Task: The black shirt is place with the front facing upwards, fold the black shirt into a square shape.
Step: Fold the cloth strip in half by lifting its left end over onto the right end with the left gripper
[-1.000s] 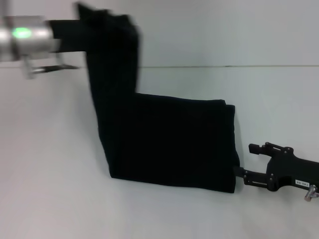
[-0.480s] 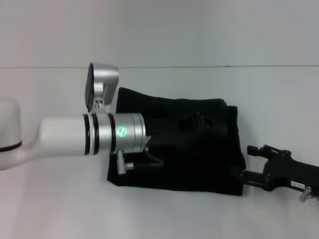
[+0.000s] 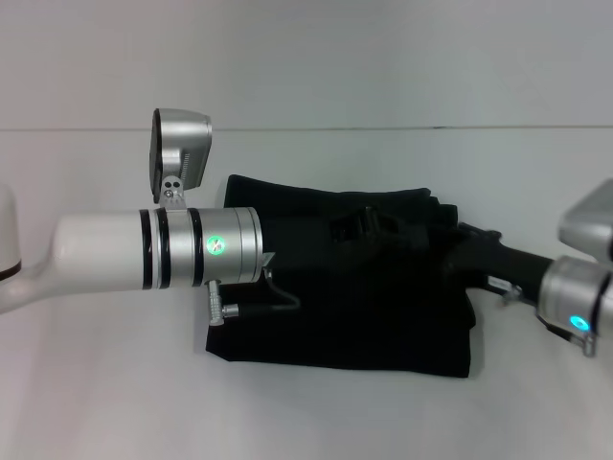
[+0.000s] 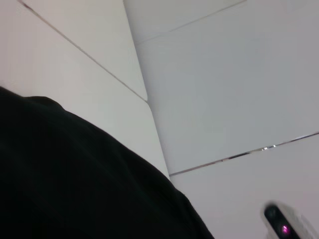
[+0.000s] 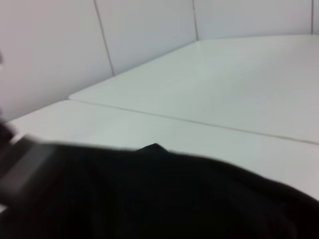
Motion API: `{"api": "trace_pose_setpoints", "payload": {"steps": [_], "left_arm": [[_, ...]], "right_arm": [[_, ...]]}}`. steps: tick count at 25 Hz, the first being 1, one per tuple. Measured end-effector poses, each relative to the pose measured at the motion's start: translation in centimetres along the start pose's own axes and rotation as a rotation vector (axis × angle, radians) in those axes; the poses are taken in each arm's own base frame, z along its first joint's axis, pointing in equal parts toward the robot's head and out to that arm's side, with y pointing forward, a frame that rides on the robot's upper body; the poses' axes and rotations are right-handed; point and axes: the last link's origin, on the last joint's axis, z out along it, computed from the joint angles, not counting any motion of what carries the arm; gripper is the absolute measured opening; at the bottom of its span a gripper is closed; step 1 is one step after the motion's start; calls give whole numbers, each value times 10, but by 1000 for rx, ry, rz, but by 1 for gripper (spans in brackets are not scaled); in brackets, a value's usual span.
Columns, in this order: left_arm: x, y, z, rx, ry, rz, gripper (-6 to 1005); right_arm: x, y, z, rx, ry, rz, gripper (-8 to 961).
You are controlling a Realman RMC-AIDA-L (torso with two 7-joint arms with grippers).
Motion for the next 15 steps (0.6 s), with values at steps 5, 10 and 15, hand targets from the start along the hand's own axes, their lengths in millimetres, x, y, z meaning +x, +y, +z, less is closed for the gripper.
{"api": "trace_pose_setpoints", "payload": {"steps": [5,10,15], "left_arm": [[-3,1,0,-10,-20,10,23],[-16,-6,0,12,-64,1,22],[-26,-14,3,30,-70,-15,28]], "right_arm": [[-20,-9,17,84,-32,33,853],[-34,-25,13,159,-93,64,853],[-30,-33,4,193,-102,72,853]]}}
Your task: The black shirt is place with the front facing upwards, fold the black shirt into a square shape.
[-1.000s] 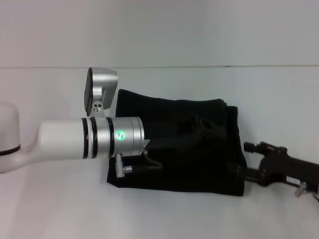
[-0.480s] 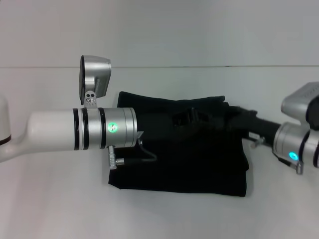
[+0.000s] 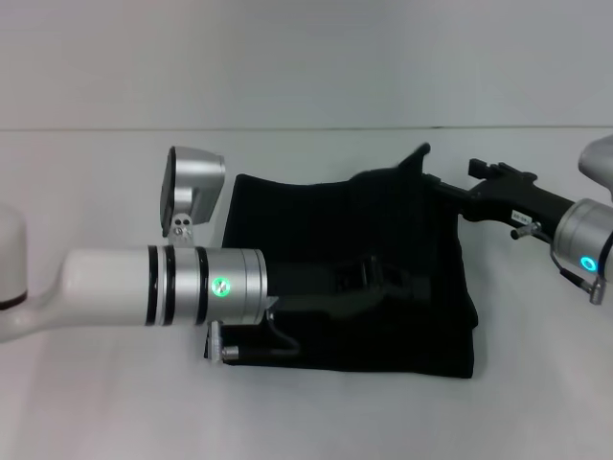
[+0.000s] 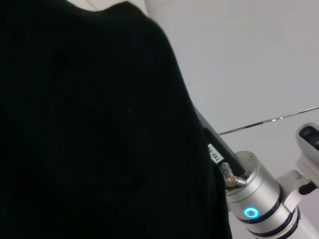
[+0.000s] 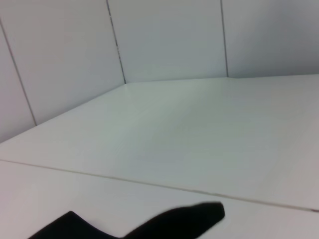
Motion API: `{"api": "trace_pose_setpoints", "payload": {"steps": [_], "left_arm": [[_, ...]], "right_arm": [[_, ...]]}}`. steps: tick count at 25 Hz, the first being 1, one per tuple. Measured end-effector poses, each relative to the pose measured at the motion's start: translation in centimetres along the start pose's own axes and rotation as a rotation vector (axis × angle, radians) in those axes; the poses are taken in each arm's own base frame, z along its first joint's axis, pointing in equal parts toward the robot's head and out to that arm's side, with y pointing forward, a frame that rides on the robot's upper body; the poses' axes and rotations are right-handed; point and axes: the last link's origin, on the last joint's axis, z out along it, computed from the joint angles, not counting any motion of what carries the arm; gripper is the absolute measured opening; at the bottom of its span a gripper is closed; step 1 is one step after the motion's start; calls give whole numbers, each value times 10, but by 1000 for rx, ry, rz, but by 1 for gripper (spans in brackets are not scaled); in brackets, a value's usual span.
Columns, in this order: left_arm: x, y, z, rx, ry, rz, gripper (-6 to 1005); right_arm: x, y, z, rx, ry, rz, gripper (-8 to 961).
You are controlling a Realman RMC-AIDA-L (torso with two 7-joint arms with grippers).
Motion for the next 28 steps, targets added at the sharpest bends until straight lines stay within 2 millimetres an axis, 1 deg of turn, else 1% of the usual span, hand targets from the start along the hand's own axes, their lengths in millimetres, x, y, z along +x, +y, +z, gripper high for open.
{"api": "trace_pose_setpoints", "payload": {"steps": [5,9,13,14,18,21,24,25,26,27,28], "left_arm": [[-3,-7,5,30,12,7,37],[-9,-9,16,53,-11,34,45],[-14,-4,20,20,-37,56,52],[-15,-2,19,-3,-35,60,54],[-17,10,12,-126,6,69,61],[-18,16,8,-183,14,74,162],[-19,18,6,-192,-5,79,264],[-19,17,5,-191,-8,81,312],[-17,15,-2,-185,-1,86,360],[-17,15,-2,-185,-1,86,409],[-14,12,-9,-175,13,88,457]], "right_arm": [[9,-10,-8,54,11,26,852],[15,-28,-21,153,-16,100,852],[20,-48,-40,245,-77,187,852],[22,-53,-47,270,-105,218,852],[25,-54,-54,273,-127,238,852],[24,-49,-54,238,-138,230,852],[22,-40,-54,175,-158,213,852],[21,-35,-55,143,-166,203,852],[19,-26,-55,71,-173,169,851],[19,-26,-55,71,-173,169,851],[19,-18,-54,18,-165,135,851]]}}
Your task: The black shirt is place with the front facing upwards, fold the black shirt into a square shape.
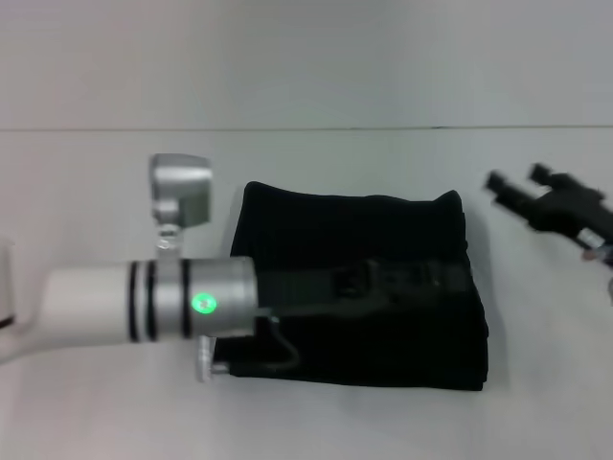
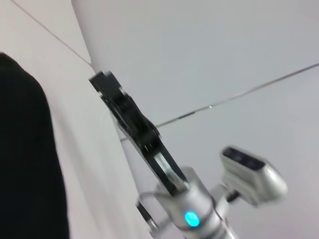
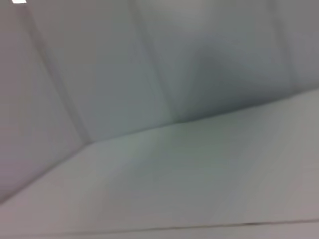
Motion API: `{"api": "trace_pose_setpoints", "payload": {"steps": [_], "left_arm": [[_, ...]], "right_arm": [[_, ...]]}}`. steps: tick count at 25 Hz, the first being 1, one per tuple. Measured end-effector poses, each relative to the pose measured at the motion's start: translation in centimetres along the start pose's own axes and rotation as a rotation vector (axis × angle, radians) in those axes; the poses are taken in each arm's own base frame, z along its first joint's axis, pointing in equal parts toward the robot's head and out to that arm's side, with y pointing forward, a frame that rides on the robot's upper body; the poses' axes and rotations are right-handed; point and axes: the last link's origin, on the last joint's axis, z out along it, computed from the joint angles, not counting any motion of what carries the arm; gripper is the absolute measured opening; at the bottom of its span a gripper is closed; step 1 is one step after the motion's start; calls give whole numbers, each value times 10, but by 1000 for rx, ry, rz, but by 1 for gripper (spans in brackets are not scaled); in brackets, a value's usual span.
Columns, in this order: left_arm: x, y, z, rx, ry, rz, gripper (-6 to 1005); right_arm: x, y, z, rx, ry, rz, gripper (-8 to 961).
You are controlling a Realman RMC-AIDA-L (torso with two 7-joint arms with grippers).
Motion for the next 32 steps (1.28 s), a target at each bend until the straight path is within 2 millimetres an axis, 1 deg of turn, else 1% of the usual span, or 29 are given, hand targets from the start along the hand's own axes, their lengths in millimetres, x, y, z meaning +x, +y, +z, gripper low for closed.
{"api": "trace_pose_setpoints", "payload": {"steps": [1,2,3,4,5,6,7,8,9,11,15,19,22,25,27,29,32], "left_arm": [[3,-2,-7,12,15,1,505],[8,-4,-17,31,38,0,608],[14,-10,-35,73,86,-6,712],[14,-10,-35,73,86,-6,755],[17,-13,-44,94,108,-12,797],[22,-18,-57,130,144,-21,840],[25,-22,-68,156,171,-29,882],[30,-28,-82,198,214,-41,925],[30,-28,-82,198,214,-41,928],[35,-35,-96,250,254,-57,935],[41,-44,-111,321,296,-75,947],[46,-49,-118,370,313,-92,960],[51,-54,-123,431,301,-127,962],[57,-57,-127,509,256,-148,961],[60,-59,-128,551,229,-153,960],[63,-59,-128,570,221,-145,959],[66,-59,-126,593,211,-129,958]], "right_arm": [[1,7,1,-51,13,-29,851],[3,15,1,-107,37,-67,851],[6,22,2,-150,60,-98,851],[11,28,2,-192,91,-130,851],[20,36,5,-233,146,-169,851],[20,36,5,-233,146,-169,851],[24,36,6,-231,172,-176,851],[28,36,7,-220,189,-174,851],[31,35,7,-207,206,-173,851],[38,31,7,-169,238,-167,851],[45,22,4,-108,274,-166,851],[45,18,1,-92,272,-158,851],[40,17,-5,-110,237,-156,851],[31,17,-19,-164,179,-163,851],[27,19,-31,-215,145,-183,851],[28,23,-44,-273,140,-205,851],[37,27,-60,-336,169,-228,851]]}}
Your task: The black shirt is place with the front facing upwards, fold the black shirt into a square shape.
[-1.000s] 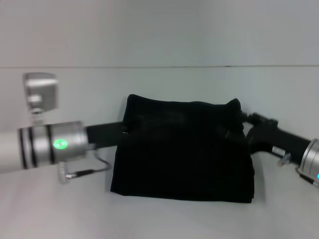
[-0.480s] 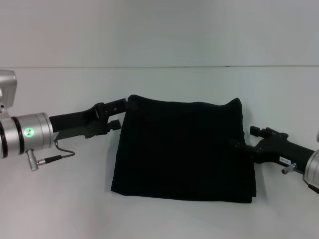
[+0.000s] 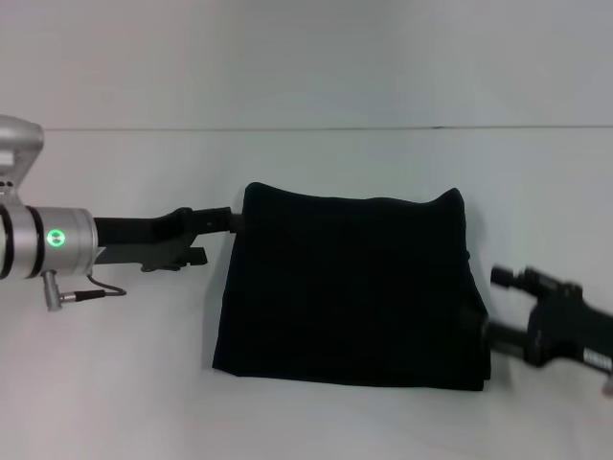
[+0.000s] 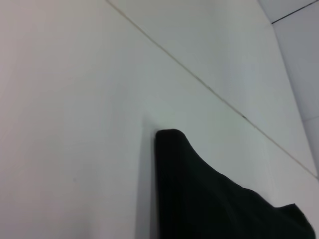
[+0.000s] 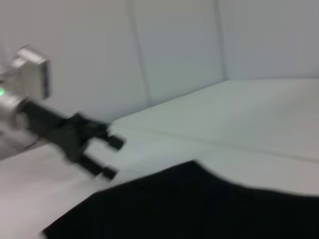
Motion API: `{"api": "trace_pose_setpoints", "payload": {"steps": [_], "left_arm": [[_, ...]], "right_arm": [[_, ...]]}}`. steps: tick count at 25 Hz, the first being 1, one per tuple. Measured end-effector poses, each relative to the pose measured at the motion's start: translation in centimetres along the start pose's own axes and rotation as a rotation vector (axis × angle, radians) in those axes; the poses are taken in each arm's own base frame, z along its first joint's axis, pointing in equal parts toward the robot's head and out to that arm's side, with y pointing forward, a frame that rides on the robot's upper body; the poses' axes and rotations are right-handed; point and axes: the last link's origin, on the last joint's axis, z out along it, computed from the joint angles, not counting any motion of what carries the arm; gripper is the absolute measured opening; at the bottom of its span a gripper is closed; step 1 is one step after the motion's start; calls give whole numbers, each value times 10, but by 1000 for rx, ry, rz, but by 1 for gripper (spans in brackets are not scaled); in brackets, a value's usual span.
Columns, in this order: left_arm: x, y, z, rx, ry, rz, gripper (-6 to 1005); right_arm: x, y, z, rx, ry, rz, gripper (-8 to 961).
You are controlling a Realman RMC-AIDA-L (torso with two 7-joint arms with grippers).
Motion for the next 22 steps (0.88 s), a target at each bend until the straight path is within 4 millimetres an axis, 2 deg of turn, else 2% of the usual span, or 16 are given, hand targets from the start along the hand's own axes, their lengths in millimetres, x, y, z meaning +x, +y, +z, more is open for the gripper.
{"api": "trace_pose_setpoints", "payload": {"steps": [6,15,22], "left_arm": [[-5,7,12,21,-43,43,955],[-13,14,24,37,-92,75,951],[-11,15,24,44,-92,105,948]], "right_arm": [[15,16,-4,-72,56,-21,851],[12,21,-5,-108,34,-19,850],[8,24,-6,-135,12,-14,850]]}}
